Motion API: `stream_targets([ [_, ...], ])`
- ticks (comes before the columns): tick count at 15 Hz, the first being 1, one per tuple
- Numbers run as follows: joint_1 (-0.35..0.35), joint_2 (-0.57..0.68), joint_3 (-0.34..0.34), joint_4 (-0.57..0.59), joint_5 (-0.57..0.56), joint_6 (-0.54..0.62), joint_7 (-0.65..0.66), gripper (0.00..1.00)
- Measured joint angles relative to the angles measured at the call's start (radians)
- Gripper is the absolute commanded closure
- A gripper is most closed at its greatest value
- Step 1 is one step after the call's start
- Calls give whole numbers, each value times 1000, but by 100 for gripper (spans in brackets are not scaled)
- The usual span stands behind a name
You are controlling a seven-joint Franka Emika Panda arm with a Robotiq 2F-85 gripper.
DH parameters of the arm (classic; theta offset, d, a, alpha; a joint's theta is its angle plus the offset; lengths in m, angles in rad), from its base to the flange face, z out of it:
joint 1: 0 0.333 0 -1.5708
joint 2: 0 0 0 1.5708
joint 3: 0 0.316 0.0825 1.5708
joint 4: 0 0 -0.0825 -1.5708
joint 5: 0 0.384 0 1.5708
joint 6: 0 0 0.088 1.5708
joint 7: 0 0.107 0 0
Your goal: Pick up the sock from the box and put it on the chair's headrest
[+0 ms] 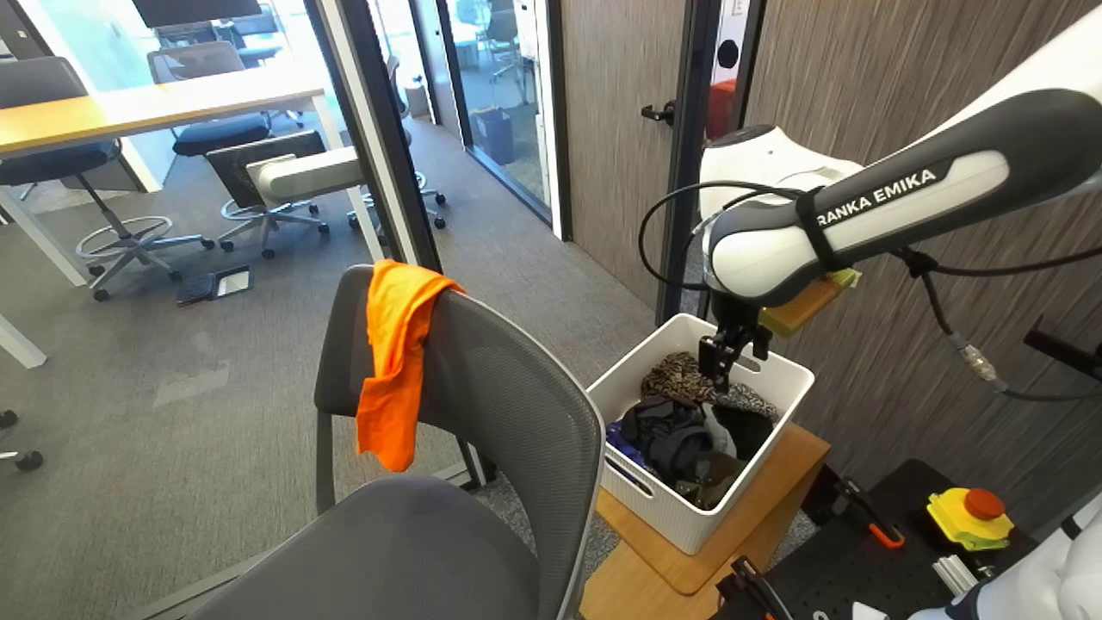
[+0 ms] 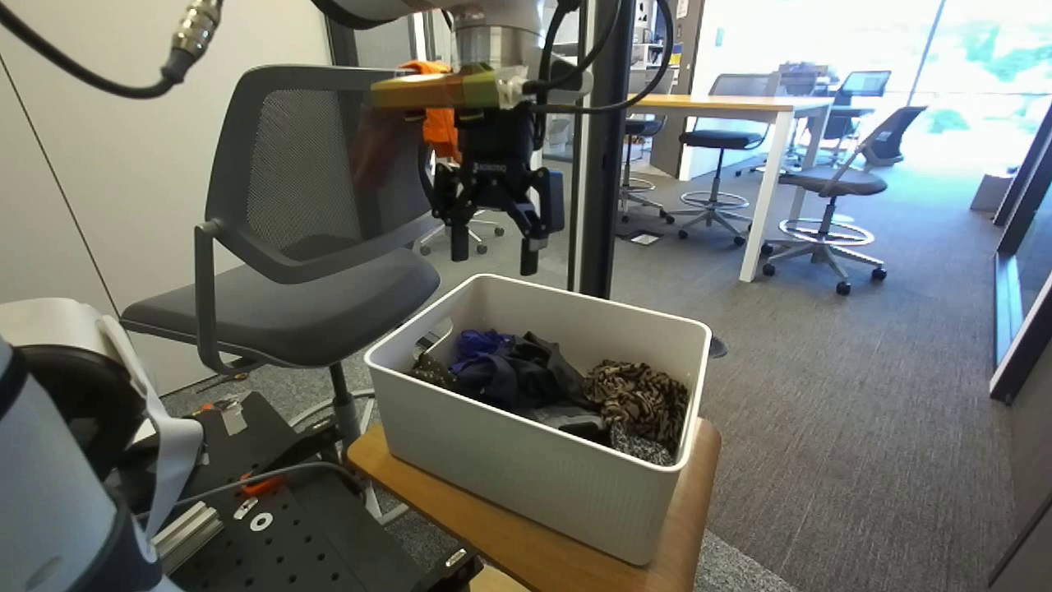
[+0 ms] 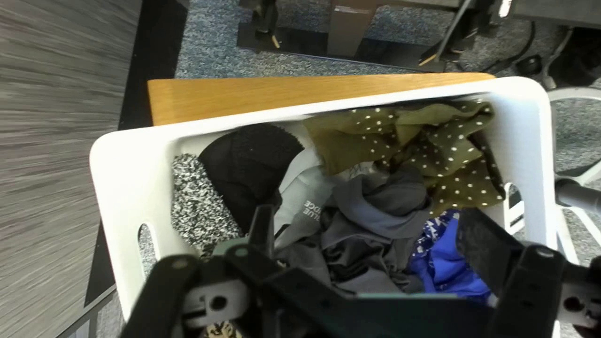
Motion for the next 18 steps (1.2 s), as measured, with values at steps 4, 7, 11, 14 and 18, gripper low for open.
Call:
stream_targets([
  [4, -40, 87, -45, -5, -121, 164, -102, 0],
  [7, -54, 190, -95, -10, -103, 344, -256, 0],
  [11, -72, 338, -109, -6, 24, 485, -452, 0],
  [14, -100, 425, -101, 15, 79, 535, -522, 0],
  [18, -135, 529, -100, 61, 57, 609, -522, 0],
])
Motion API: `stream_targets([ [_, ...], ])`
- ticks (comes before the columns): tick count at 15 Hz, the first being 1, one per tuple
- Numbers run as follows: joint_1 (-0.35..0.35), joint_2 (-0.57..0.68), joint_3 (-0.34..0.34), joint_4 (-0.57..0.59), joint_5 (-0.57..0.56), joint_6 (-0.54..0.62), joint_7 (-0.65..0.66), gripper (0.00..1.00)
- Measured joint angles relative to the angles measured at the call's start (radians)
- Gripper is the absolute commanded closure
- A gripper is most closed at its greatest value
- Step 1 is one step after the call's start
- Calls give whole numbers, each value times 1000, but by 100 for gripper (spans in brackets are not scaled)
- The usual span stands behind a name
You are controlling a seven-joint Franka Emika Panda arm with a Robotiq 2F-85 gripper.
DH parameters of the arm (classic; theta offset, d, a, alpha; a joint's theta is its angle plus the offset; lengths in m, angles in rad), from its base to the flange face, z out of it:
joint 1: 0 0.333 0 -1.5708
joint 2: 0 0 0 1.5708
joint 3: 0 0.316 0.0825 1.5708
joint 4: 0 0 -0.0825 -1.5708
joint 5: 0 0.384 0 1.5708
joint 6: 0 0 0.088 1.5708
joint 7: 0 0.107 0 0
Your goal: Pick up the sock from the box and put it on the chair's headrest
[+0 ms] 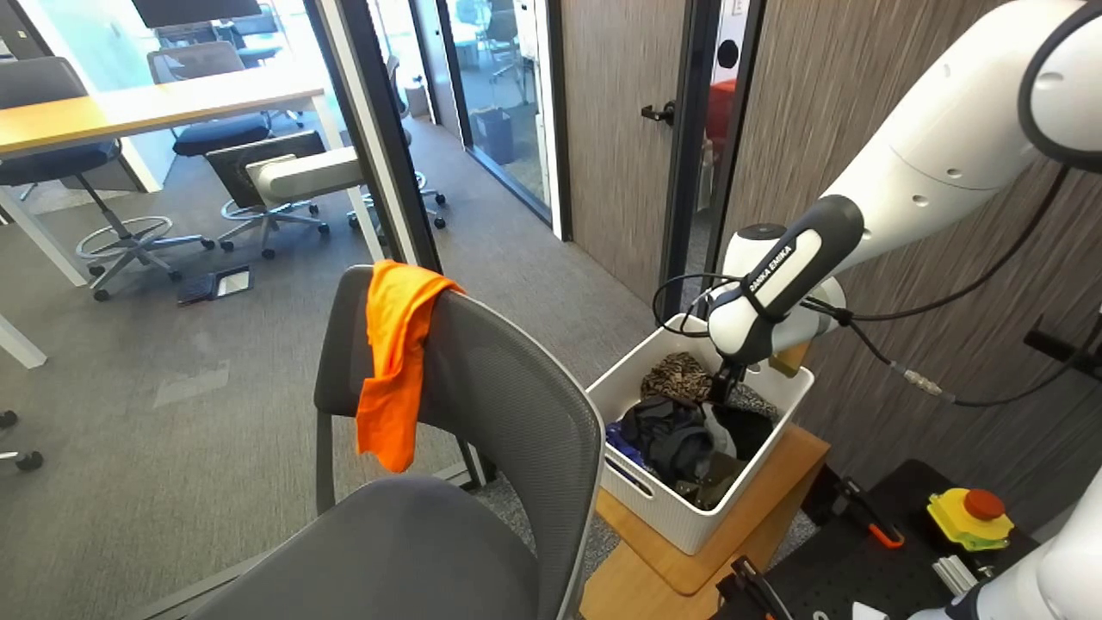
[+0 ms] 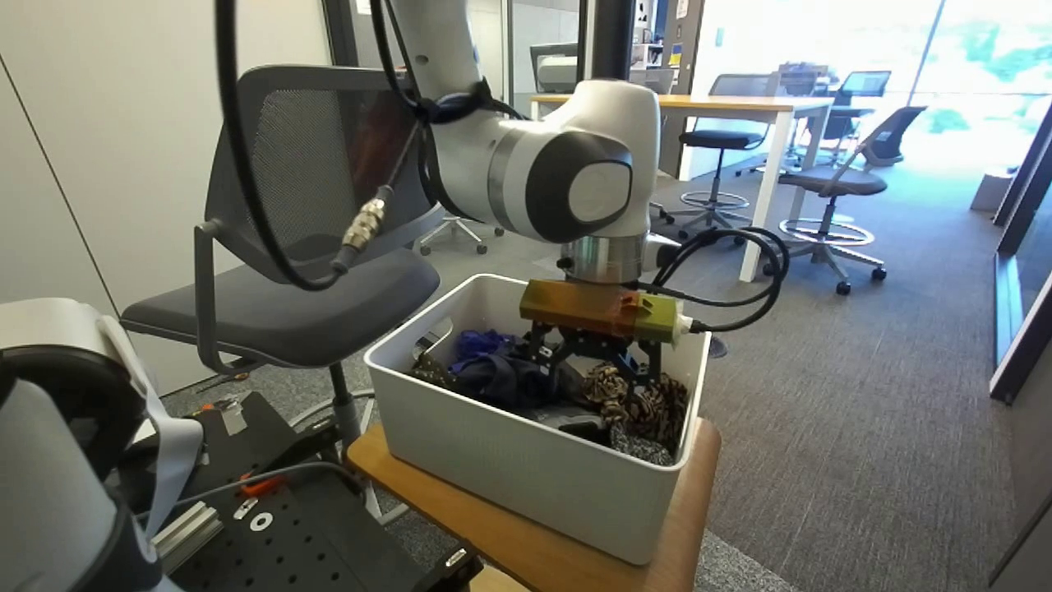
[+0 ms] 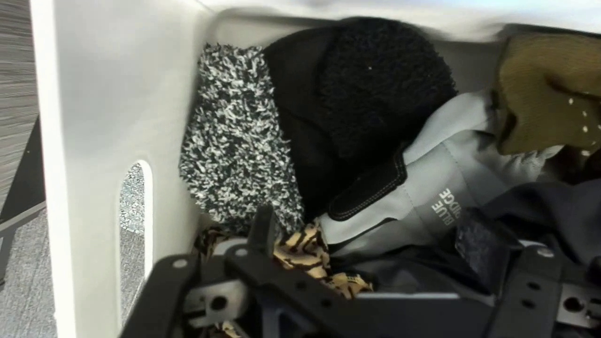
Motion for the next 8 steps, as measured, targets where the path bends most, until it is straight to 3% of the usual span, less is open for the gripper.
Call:
stream_targets([
  [8, -7, 203, -43, 142, -179, 55, 94, 0],
])
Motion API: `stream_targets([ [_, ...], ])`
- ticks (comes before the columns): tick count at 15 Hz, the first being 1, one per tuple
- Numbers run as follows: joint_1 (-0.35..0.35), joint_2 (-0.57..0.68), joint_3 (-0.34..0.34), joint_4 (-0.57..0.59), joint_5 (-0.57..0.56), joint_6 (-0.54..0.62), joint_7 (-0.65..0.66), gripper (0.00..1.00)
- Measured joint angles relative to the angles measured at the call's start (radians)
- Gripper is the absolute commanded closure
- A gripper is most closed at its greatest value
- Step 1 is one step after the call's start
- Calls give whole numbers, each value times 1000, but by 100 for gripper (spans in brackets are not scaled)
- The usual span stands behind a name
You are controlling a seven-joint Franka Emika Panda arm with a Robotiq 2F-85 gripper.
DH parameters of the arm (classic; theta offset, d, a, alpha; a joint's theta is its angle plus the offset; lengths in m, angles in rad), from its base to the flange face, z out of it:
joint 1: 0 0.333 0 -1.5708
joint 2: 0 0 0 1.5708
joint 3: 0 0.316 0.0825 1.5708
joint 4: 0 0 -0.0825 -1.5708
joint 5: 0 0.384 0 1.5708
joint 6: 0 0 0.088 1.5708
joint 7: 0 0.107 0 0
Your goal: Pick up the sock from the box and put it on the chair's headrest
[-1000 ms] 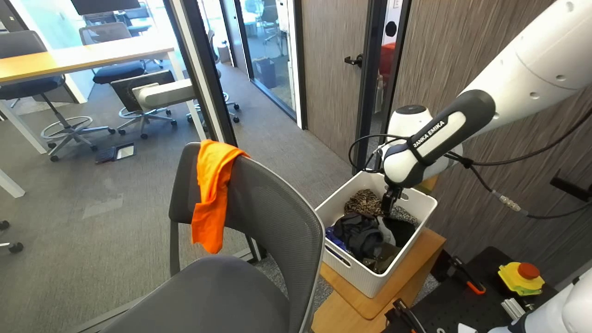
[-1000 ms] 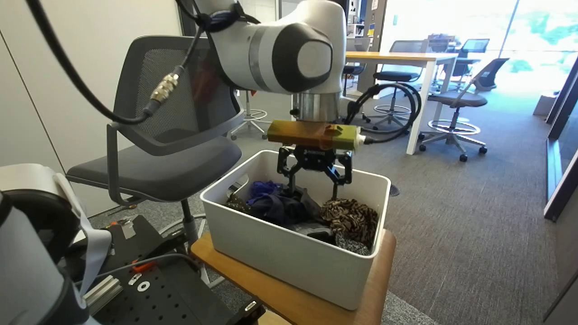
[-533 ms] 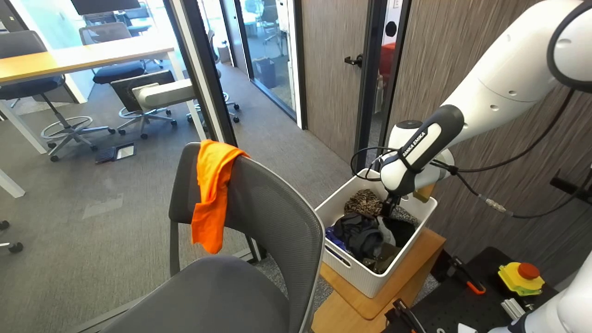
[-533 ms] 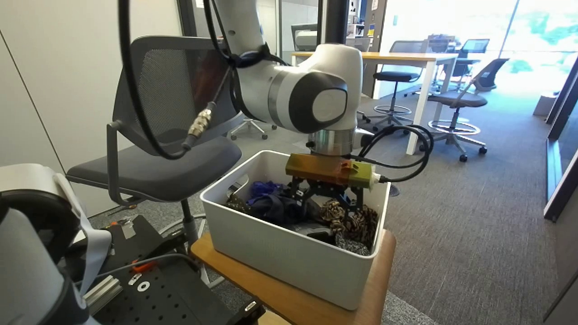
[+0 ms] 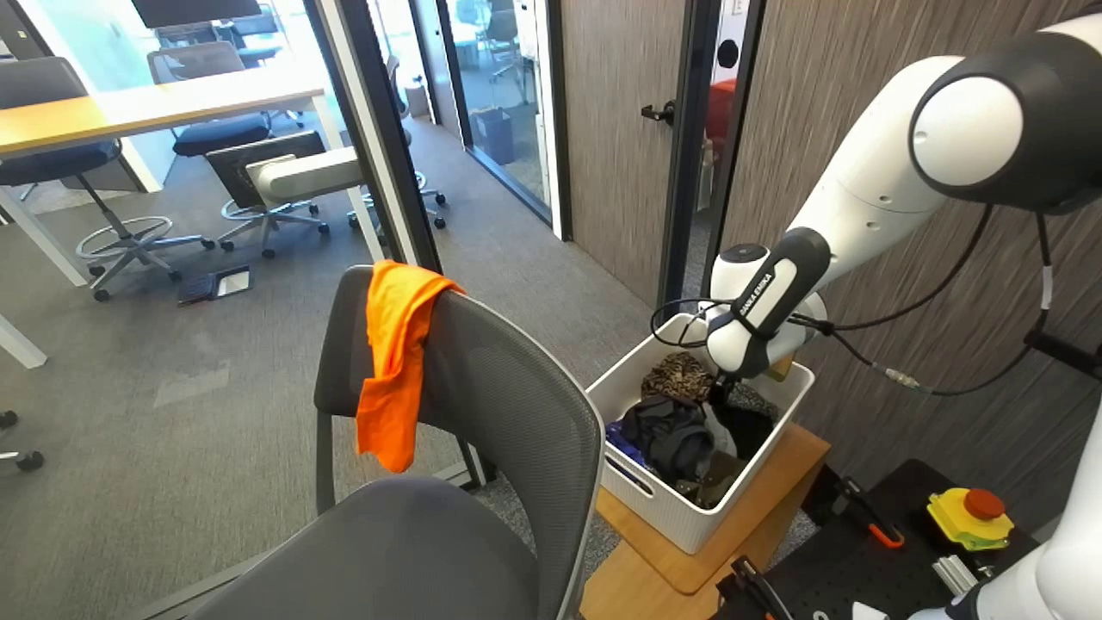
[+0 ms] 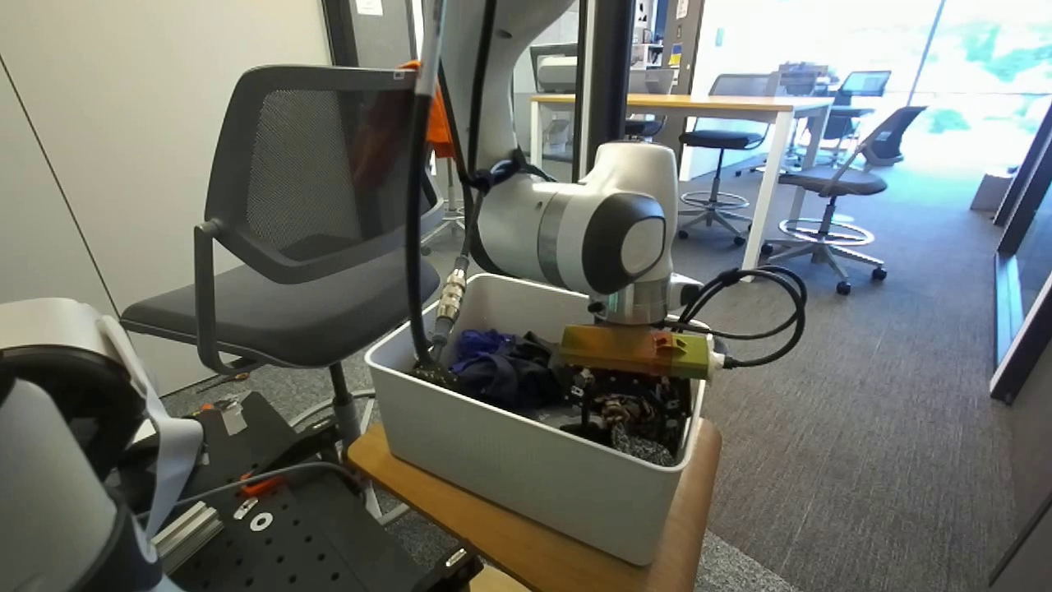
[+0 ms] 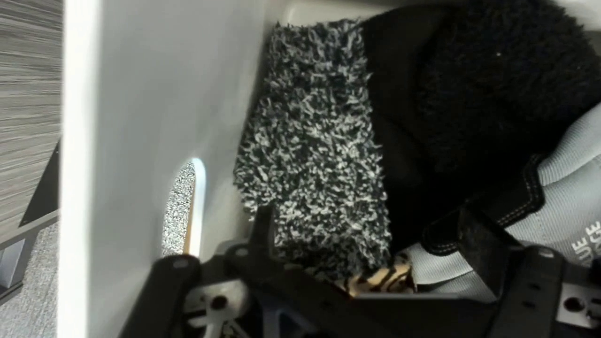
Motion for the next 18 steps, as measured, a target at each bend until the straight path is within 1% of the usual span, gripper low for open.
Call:
stream_targets([
  [4, 0, 69, 0, 53, -10, 0, 12, 0],
  [8, 0, 91, 0, 74, -13, 0, 27, 0],
  [9, 0, 91, 0, 75, -13, 0, 30, 25],
  [10, 0, 91, 0, 76, -13, 0, 32, 27],
  [11, 0, 92, 0, 76, -13, 0, 32, 33],
  [13, 0, 91, 0, 82, -14, 0, 32, 51],
  [17, 0, 93, 0, 85, -14, 0, 32, 82],
  [18, 0, 93, 0, 85, -14, 0, 32, 87],
])
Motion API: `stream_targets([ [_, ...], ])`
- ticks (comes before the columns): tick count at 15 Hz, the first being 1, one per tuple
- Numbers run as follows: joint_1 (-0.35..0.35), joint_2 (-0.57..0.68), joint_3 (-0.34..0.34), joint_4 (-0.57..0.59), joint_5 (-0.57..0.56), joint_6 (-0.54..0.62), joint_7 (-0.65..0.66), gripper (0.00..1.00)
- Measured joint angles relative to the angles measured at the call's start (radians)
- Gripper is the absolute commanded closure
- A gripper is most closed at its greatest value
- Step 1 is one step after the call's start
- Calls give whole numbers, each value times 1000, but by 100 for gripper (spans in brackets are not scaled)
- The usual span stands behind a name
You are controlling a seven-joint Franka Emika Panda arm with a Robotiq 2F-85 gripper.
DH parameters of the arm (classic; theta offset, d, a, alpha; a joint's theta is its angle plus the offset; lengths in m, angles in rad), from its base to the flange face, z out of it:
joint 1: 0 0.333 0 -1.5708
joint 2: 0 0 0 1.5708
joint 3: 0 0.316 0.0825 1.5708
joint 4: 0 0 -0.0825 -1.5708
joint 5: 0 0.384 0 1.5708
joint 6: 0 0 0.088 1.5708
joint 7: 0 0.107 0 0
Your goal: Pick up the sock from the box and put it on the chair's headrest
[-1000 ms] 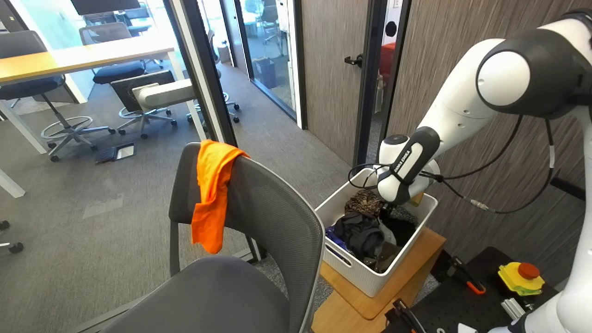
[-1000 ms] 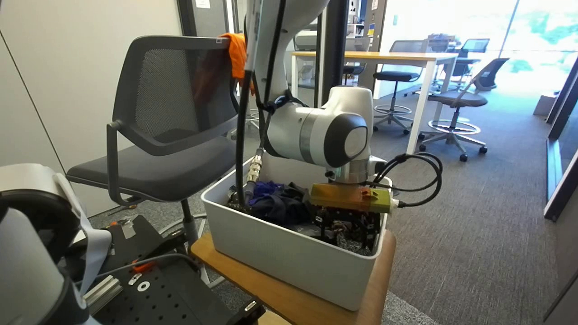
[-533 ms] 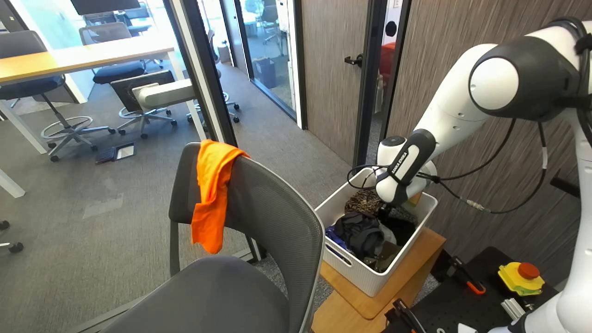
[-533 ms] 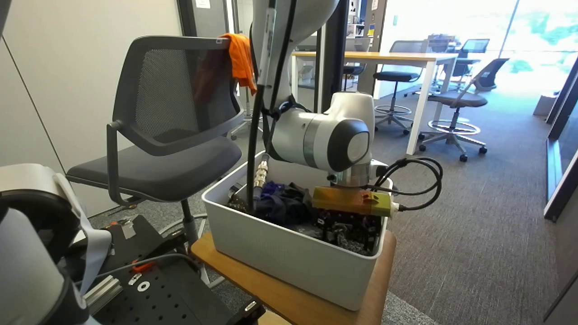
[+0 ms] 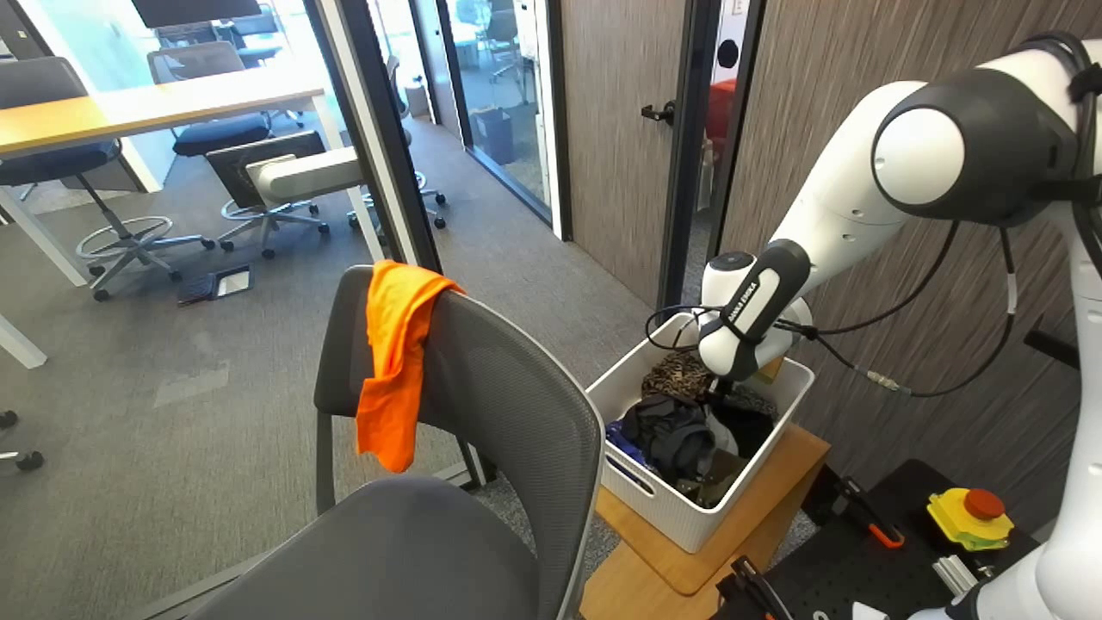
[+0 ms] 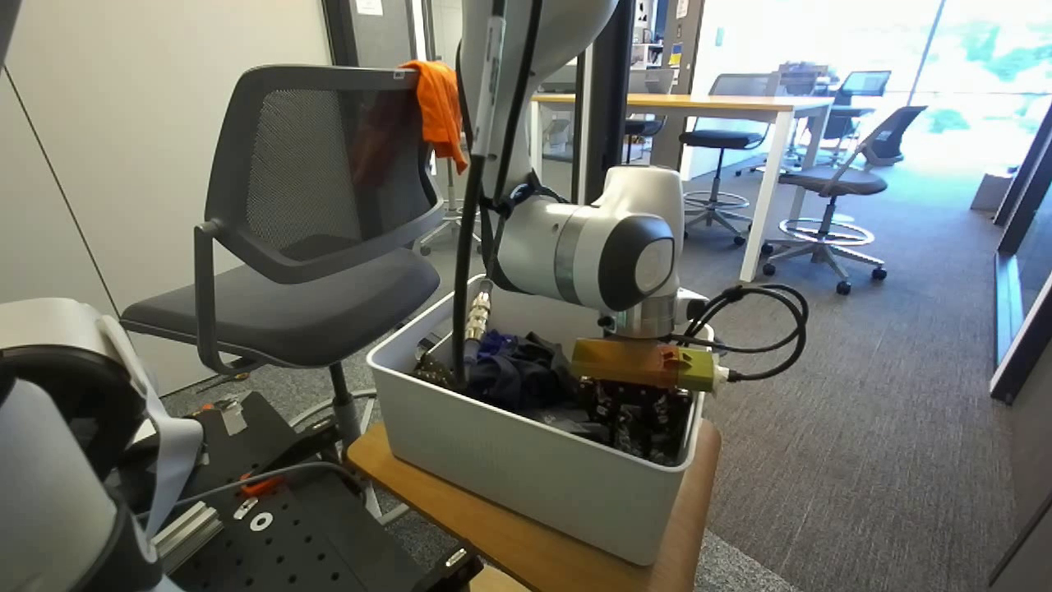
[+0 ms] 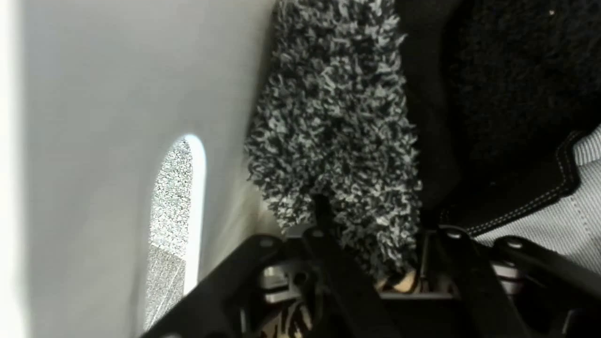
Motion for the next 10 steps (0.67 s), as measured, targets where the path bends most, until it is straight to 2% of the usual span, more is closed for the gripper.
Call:
stream_targets([
  [4, -2, 1, 0, 2, 0, 0, 0, 94],
  [5, -3, 1, 0, 2, 0, 0, 0, 90],
  [7, -5, 1, 0, 2, 0, 0, 0, 87],
  [10, -8, 1, 3, 2, 0, 0, 0, 91],
])
